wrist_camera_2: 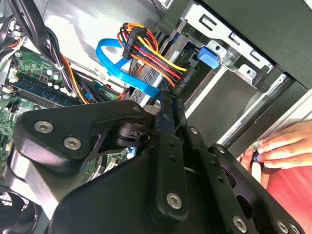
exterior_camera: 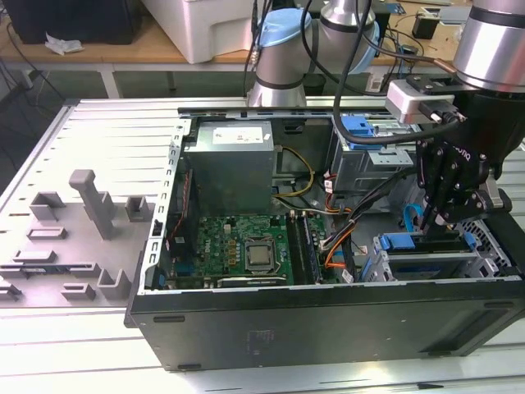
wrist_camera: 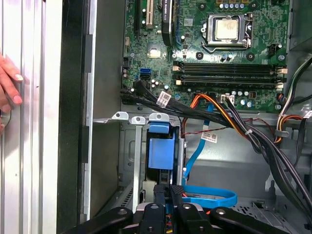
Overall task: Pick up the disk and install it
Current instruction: 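Insert the second disk wire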
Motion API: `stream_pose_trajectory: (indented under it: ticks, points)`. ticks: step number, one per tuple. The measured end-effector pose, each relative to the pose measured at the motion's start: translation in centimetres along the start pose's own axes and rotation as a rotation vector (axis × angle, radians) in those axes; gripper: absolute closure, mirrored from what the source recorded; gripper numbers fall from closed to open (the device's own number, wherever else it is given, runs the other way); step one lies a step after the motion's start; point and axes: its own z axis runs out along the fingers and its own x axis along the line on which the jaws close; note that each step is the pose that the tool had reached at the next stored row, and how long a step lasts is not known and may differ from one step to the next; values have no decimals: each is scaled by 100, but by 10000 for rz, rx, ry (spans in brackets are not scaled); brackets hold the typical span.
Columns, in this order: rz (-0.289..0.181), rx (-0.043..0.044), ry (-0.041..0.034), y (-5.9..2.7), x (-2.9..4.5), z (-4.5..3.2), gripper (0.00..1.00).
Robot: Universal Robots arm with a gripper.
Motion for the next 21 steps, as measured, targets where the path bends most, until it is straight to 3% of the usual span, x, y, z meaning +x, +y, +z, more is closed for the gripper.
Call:
stream_pose_trajectory:
  ticks: [11,21]
  points:
    - [0,1,-11,0,3,7,84]
    - [-1,0,15,-1,10,-43,84]
